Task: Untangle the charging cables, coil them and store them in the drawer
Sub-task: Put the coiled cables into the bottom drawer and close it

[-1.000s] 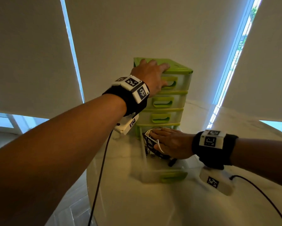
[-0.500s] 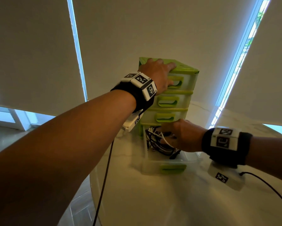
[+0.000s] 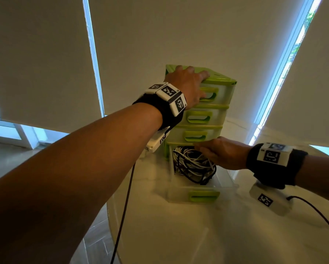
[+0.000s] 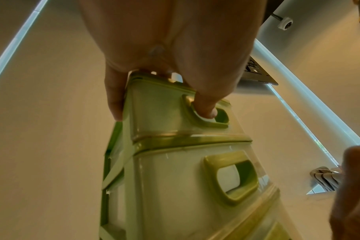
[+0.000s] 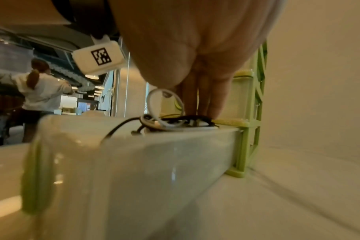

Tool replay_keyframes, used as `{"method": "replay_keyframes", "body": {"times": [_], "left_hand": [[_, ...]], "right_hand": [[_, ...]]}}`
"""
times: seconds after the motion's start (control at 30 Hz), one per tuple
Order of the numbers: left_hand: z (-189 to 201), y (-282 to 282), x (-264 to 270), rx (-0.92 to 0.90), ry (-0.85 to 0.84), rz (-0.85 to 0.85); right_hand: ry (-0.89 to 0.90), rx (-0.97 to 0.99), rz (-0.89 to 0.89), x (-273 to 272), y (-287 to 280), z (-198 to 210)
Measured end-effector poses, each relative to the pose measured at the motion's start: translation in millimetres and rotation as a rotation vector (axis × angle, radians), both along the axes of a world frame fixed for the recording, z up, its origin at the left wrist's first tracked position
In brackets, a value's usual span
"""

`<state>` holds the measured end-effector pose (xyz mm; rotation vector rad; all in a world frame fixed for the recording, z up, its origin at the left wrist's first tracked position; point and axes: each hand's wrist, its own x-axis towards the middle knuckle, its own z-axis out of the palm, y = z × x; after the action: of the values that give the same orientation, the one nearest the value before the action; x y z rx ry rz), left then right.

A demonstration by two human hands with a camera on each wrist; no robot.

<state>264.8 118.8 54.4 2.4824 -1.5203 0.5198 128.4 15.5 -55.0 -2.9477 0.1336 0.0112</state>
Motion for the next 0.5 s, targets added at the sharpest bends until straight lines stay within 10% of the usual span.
{"method": "replay_keyframes", "body": {"times": [0.23, 0.5], "left_hand": [[-0.4, 0.6, 1.4, -0.006, -0.015, -0.002], [-2.0, -0.3, 3.2, -0.012, -0.025, -0.006]], "right_hand": [[-0.285, -0.271, 0.021, 1.8, 4.5, -1.3], [0.001, -0.348, 0.187, -16.0, 23.1, -11.7]]}}
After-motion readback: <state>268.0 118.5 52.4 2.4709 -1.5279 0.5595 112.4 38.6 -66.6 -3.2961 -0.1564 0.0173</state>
